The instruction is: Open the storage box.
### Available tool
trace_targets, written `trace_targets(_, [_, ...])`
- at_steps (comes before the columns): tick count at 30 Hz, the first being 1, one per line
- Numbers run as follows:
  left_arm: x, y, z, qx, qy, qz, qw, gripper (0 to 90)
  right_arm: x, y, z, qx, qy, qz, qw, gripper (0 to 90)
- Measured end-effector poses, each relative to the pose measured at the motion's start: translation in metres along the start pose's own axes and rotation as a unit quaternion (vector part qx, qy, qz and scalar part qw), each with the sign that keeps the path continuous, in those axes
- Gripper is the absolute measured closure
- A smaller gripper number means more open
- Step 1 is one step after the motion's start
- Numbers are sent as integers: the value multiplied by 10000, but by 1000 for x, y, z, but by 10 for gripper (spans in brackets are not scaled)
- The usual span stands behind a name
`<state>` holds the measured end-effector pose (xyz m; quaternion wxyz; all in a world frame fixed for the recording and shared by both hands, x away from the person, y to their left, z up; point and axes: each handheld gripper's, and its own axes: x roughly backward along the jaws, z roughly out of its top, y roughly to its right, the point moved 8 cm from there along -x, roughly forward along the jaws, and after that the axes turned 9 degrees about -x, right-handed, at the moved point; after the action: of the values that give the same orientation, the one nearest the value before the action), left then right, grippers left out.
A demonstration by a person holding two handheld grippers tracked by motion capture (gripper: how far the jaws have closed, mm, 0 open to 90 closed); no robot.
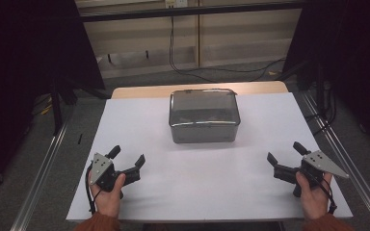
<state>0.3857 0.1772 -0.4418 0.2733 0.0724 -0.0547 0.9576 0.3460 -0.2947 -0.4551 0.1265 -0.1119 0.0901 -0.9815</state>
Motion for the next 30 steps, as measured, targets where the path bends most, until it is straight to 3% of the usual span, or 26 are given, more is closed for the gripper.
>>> trace_targets(6, [2,0,-1,21,-4,-10,10000,43,-2,-8,-1,91,-54,212,9997,8])
trace_targets(7, [2,1,-1,19,-5,-26,10000,43,-3,-14,-3,172,-117,387,9990,1])
trace_targets(13, [5,5,-1,5,3,-159,9999,43,-8,-29,-4,184,-193,656,9975,1])
trace_targets(17, [3,5,-2,5,-21,-154,9999,42,-12,-34,-4,156,-232,710,9971,1])
trace_targets(21, [2,6,-3,6,-75,-150,9999,42,-18,-38,-1,-19,-223,735,9970,0])
trace_targets(27, [2,6,-4,21,-148,-81,9999,44,-24,-48,1,116,-184,769,9968,3])
trace_targets(30, [2,6,-3,9,-131,-94,9999,44,-29,-53,2,62,-219,817,9964,3])
